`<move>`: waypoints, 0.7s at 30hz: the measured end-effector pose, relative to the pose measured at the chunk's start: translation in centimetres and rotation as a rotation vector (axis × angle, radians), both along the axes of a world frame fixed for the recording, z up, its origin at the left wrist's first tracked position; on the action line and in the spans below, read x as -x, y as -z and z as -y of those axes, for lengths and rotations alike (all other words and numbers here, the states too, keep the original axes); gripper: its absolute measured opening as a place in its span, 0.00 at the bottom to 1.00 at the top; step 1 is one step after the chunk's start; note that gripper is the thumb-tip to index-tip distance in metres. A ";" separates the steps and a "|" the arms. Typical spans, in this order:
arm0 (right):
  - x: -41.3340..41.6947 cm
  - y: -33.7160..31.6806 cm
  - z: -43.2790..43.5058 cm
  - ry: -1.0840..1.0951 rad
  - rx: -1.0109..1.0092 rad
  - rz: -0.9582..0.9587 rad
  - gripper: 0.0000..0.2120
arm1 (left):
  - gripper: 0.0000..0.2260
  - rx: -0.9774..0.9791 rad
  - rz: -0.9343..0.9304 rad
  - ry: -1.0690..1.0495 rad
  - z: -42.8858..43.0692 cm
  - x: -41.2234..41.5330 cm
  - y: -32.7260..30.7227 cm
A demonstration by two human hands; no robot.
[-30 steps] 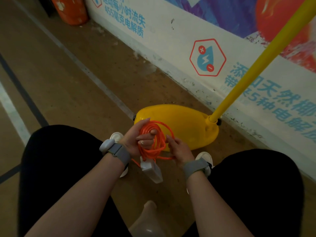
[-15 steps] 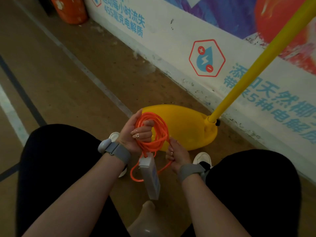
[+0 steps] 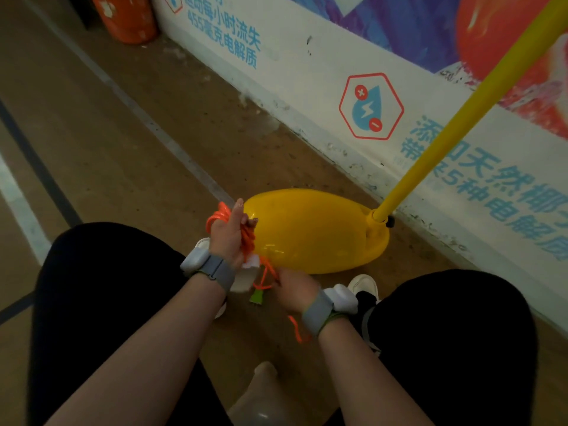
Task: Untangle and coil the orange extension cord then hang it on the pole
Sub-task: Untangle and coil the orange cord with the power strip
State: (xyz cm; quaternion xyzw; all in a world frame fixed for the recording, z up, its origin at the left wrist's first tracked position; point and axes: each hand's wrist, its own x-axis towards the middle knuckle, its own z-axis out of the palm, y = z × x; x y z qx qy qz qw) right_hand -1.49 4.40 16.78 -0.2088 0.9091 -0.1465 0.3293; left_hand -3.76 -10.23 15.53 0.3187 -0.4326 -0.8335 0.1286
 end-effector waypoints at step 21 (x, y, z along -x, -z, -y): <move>4.2 -2.3 -4.3 0.482 0.730 -0.131 0.13 | 0.14 0.039 0.019 1.335 -2.5 -3.1 -2.9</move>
